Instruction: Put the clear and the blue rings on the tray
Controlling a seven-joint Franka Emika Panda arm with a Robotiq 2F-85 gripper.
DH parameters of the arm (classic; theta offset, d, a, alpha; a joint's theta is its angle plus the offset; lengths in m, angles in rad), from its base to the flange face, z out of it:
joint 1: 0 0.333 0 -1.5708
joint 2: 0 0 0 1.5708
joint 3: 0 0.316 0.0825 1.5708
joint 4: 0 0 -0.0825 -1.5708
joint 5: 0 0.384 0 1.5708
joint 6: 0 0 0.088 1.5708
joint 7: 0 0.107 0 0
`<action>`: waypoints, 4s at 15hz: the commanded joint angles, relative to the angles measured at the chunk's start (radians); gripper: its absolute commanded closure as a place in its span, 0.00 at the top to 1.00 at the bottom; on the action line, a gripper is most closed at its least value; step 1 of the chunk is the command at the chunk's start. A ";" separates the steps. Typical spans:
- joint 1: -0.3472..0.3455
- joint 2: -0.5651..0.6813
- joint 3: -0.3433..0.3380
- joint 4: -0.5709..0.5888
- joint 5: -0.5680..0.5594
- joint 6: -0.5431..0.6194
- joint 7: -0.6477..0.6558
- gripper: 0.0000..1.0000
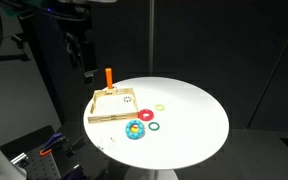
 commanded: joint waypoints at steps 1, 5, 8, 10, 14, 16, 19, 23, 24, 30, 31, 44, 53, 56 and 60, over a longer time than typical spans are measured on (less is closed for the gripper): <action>-0.012 0.003 0.009 0.003 0.006 -0.001 -0.007 1.00; -0.012 0.002 0.009 0.003 0.006 -0.001 -0.006 1.00; -0.002 0.041 0.018 0.013 0.018 0.015 0.009 1.00; 0.005 0.078 0.033 0.015 0.021 0.039 0.023 1.00; 0.018 0.163 0.084 0.009 0.011 0.116 0.045 1.00; 0.027 0.206 0.109 -0.004 0.012 0.162 0.054 1.00; 0.042 0.254 0.137 -0.044 0.026 0.239 0.067 1.00; 0.048 0.264 0.169 -0.144 0.022 0.384 0.097 1.00; 0.048 0.266 0.174 -0.160 0.020 0.404 0.100 1.00; 0.047 0.281 0.171 -0.157 0.021 0.390 0.074 1.00; 0.046 0.282 0.175 -0.161 0.013 0.397 0.078 1.00; 0.064 0.516 0.279 -0.318 -0.067 0.821 0.185 1.00; 0.066 0.767 0.264 -0.319 -0.140 1.016 0.257 1.00; 0.074 0.827 0.244 -0.310 -0.179 1.043 0.284 1.00; 0.094 0.876 0.204 -0.299 -0.253 1.069 0.334 1.00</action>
